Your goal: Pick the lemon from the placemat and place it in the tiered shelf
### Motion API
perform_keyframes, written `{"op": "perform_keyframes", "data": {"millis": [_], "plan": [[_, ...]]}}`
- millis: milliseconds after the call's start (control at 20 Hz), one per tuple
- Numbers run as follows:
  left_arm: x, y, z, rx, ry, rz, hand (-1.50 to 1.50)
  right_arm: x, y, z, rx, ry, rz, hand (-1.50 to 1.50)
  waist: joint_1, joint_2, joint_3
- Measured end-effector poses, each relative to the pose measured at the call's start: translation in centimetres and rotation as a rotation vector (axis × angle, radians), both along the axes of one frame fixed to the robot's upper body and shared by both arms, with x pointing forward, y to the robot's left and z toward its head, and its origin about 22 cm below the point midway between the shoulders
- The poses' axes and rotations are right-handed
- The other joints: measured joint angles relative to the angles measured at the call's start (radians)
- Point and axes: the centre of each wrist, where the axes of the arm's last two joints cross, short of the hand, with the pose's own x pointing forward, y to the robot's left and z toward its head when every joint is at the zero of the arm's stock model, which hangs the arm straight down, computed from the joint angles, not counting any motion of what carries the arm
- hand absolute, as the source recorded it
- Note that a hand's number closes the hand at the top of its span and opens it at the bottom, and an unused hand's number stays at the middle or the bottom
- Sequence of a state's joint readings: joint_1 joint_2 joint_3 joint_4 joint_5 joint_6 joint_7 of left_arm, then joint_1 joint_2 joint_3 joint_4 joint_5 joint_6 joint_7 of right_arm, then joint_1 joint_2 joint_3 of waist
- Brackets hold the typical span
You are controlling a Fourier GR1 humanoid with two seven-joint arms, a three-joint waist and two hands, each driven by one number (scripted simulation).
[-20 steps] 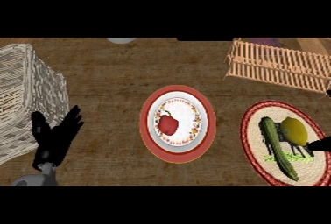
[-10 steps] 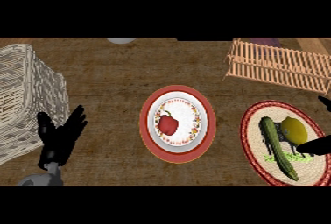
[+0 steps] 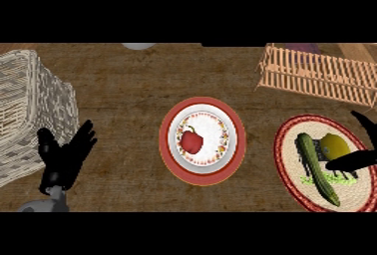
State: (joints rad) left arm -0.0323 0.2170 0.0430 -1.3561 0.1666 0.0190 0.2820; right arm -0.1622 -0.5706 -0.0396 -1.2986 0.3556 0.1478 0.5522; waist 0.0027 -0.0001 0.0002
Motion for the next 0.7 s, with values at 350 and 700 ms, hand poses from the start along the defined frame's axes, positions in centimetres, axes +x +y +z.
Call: {"op": "perform_keyframes", "data": {"millis": [350,700], "plan": [[0.2,-0.6,-0.2,-0.005,0.002,-0.004,0.0,0.0,-1.4,-2.1,-0.042,-0.009,-0.013,-1.5,-0.001,0.0,0.0],[0.4,-1.1,-0.3,-0.007,-0.007,-0.005,0.0,1.4,-1.4,-3.5,-0.026,-0.053,-0.004,-1.5,0.001,-0.001,0.001]]}}
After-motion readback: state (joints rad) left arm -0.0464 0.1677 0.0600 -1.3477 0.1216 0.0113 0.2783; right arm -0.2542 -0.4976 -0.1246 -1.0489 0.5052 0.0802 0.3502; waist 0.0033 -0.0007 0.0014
